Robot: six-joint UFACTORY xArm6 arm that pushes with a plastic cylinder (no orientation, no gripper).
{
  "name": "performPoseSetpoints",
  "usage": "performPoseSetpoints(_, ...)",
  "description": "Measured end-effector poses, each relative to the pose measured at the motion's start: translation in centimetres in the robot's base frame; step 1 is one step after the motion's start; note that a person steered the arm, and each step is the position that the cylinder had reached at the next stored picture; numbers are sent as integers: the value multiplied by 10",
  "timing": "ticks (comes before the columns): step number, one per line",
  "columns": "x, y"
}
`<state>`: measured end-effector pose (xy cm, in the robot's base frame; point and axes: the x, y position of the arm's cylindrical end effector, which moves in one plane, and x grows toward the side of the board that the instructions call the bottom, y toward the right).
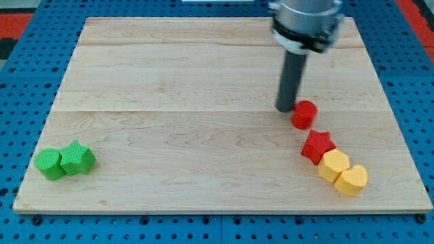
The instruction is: Push the red circle into the red star
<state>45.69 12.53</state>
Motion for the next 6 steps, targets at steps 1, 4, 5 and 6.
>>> performPoseSetpoints(1,-28,11)
performPoseSetpoints(4,3,45)
performPoseSetpoints(5,2,43)
performPoseSetpoints(6,-46,78)
